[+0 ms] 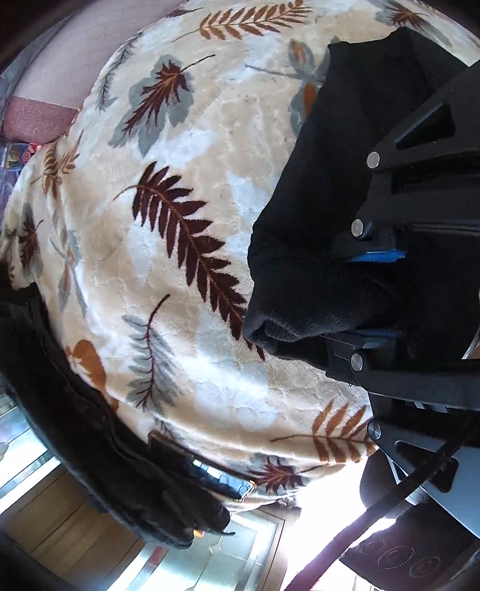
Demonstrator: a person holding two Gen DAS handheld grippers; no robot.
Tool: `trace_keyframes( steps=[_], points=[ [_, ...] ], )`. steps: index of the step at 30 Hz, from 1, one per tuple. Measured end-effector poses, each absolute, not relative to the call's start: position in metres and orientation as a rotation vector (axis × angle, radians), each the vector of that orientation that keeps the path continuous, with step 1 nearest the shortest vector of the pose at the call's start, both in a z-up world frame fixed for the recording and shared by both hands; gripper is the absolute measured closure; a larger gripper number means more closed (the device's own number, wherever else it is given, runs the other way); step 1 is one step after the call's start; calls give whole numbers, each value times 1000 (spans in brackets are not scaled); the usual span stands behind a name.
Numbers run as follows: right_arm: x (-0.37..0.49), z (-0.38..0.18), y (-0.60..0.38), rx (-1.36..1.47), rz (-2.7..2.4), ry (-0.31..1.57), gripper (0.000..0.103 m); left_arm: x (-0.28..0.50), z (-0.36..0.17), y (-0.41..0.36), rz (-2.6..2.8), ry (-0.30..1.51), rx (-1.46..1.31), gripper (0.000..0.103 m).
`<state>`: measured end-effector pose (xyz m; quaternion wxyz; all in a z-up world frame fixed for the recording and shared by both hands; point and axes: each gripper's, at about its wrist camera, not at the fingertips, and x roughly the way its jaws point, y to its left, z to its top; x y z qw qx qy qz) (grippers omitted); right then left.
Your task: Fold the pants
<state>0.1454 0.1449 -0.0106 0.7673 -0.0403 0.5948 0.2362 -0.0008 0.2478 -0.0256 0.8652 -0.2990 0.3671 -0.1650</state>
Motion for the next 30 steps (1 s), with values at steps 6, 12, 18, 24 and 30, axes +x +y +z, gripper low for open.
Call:
trace_keyframes(
  steps=[6,12,18,24,30],
  points=[
    [148,-7,135,-16,509,1274,77,-7,-6,280,-360,639,-709,7],
    [150,-11,127,35,521,1288,77,6,-18,284,-234,705,-630,7],
    [150,-6,138,5,541,1287,77,18,-29,247,-288,788,-484,6],
    [152,-3,135,-6,522,1292,76,22,-39,234,-307,890,-474,75],
    [168,-14,148,93,507,1337,28,20,-46,243,-285,876,-571,75]
  ],
)
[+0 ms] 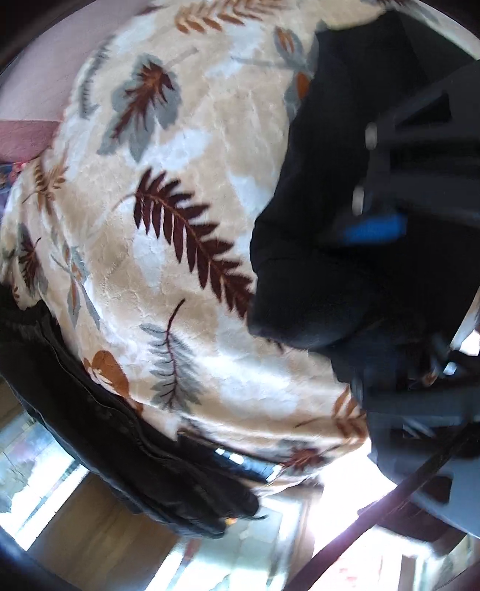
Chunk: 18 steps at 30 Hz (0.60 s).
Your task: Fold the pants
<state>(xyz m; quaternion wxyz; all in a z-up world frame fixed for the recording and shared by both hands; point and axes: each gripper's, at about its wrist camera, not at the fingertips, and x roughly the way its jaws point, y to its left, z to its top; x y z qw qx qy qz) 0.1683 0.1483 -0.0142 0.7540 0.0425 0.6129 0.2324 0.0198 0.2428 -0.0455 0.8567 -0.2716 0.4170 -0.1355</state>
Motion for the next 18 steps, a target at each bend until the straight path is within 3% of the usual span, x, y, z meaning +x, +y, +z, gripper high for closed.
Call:
trace_keyframes(
  steps=[1,6,11,12,13,15,16,18],
  points=[
    [172,-16,153,103,502,1349,22,19,-46,243,-284,874,-571,75],
    [185,-30,187,-28,443,1408,22,10,-40,235,-274,849,-523,76],
    [176,-45,219,-300,409,1439,22,5,-29,217,-302,819,-474,82],
    [173,-46,223,-353,416,1428,27,4,-27,215,-310,812,-471,84],
    [168,-44,223,-403,408,1403,46,3,-25,213,-321,810,-474,85],
    [164,-37,214,-391,425,1379,59,1,-21,208,-343,805,-483,88],
    [163,-34,210,-380,428,1369,71,-1,-19,206,-358,800,-488,88],
    [159,-19,192,-319,453,1335,76,-7,-12,197,-390,782,-487,88]
  ],
)
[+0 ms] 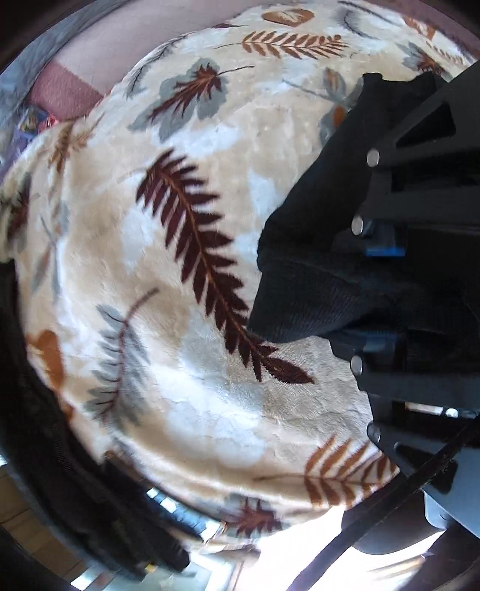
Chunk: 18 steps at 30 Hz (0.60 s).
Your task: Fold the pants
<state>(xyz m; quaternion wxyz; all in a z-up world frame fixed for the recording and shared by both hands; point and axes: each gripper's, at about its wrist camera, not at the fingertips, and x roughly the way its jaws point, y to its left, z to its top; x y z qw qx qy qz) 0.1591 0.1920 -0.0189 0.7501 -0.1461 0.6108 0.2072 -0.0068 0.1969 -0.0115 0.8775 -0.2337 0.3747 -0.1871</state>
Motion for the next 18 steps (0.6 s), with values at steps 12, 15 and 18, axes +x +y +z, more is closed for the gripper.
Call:
trace_keyframes(
  steps=[12,15,18],
  points=[
    [120,47,65,-37,481,1139,79,-34,32,108,-543,785,-372,88],
    [108,51,21,45,468,1103,79,-34,39,74,-573,798,-307,88],
    [98,49,-19,135,444,1084,79,-37,40,35,-601,809,-224,88]
  ],
)
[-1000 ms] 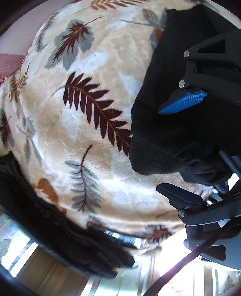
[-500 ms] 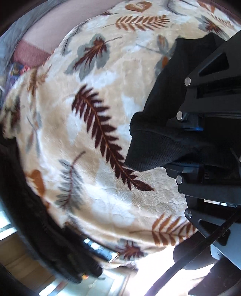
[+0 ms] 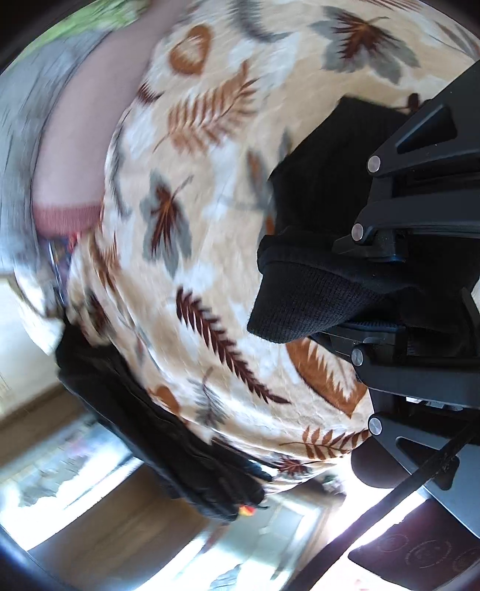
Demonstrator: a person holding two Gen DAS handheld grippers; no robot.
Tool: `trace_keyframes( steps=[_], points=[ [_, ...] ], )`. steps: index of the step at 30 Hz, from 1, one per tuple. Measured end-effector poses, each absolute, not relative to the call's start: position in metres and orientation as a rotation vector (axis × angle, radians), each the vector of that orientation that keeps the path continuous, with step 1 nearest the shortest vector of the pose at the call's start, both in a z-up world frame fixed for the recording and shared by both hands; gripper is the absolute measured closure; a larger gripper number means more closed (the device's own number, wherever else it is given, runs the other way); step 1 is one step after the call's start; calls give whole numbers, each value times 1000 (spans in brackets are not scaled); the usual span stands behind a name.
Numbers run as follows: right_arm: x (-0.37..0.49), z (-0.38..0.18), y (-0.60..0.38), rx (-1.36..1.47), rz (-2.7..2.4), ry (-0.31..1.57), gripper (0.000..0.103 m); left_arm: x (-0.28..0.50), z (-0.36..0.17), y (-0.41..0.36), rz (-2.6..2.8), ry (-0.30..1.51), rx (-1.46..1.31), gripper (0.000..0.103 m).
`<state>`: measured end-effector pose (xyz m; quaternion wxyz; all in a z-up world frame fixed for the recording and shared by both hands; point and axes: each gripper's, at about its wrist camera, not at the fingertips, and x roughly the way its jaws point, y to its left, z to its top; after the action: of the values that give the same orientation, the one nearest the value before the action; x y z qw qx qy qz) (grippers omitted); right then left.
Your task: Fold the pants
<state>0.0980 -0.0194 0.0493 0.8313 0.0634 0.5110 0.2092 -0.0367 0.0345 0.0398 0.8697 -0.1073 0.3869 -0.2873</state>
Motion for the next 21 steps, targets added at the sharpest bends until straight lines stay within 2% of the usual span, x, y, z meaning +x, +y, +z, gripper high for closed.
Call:
trace_keyframes(
  steps=[6,9,11,13,19,21],
  points=[
    [84,31,-92,281,423,1046,79,-41,26,-34,-616,853,-93,88],
    [81,16,-119,346,413,1033,79,-43,17,-58,-618,884,-44,85],
    [80,7,-134,388,411,1030,79,-45,14,-68,-625,895,-34,77],
    [75,-3,-150,435,414,1021,79,-33,16,-66,-659,895,-35,61],
    [67,-16,-177,516,410,991,78,-60,41,-43,-767,865,-38,42],
    [67,-20,-183,520,381,984,70,-59,47,-30,-745,846,-36,40]
  ],
)
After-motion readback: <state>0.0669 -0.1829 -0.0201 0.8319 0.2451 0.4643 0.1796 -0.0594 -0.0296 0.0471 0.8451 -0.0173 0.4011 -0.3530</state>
